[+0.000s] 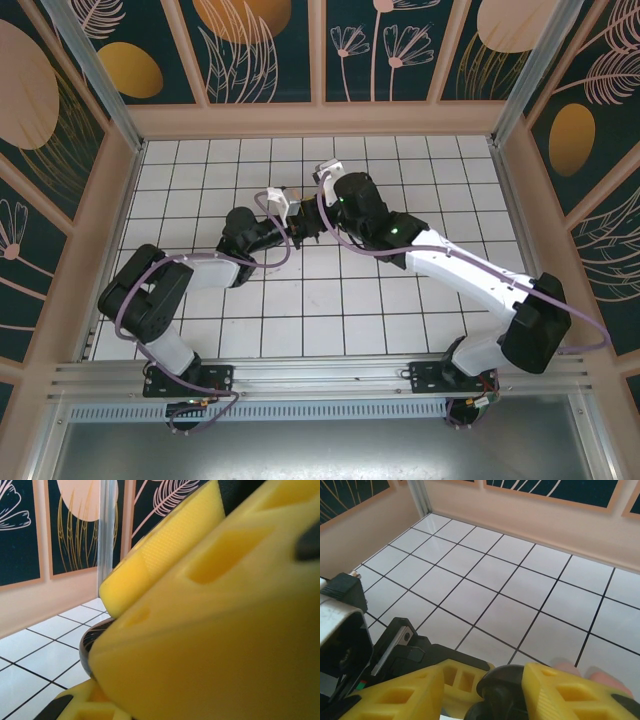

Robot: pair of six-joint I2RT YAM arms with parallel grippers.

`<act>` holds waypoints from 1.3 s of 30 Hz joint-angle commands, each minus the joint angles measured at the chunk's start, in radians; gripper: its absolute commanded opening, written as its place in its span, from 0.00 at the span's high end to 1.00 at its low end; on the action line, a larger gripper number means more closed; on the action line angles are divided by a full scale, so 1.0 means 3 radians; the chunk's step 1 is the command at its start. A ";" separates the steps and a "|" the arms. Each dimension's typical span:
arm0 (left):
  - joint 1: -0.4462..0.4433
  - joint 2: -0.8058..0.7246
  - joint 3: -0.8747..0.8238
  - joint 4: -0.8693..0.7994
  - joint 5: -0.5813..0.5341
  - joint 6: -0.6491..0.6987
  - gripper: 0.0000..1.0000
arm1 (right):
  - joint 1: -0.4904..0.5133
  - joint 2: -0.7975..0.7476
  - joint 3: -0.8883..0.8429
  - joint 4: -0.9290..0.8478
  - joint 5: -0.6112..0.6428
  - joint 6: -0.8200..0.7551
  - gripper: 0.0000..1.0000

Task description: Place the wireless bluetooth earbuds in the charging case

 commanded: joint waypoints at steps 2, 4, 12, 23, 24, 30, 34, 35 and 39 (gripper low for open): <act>-0.0051 -0.0015 0.0036 0.0918 0.0109 0.0011 1.00 | -0.0106 0.0160 0.0020 -0.0465 -0.0109 0.0122 0.51; -0.0051 0.0016 0.0014 0.0997 0.0103 0.0000 1.00 | -0.0132 0.0157 0.0038 -0.0460 -0.0150 0.0132 0.47; -0.0051 0.0112 0.0021 0.1068 0.0112 -0.0019 1.00 | -0.0224 0.0074 0.0138 -0.0441 -0.0385 0.0226 0.34; -0.0051 0.0126 0.0029 0.1104 0.0117 -0.0037 1.00 | -0.0405 -0.0246 0.0191 -0.0229 -0.0955 0.0505 0.29; -0.0051 0.0126 0.0029 0.1100 0.0117 -0.0037 1.00 | -0.0417 -0.0273 0.0197 -0.0208 -0.0999 0.0526 0.26; -0.0051 0.0241 0.0065 0.1051 0.0114 -0.0042 1.00 | -0.0451 -0.0325 0.0268 -0.0166 -0.1202 0.0589 0.25; -0.0051 0.0265 0.0067 0.1025 0.0101 -0.0029 1.00 | -0.0453 -0.0347 0.0293 -0.0107 -0.1291 0.0634 0.24; -0.0051 0.0273 0.0070 0.1022 0.0101 -0.0027 1.00 | -0.0456 -0.0359 0.0294 -0.0091 -0.1297 0.0642 0.24; -0.0051 0.0309 0.0066 0.1036 0.0097 -0.0022 1.00 | -0.0460 -0.0439 0.0307 -0.0086 -0.1215 0.0673 0.25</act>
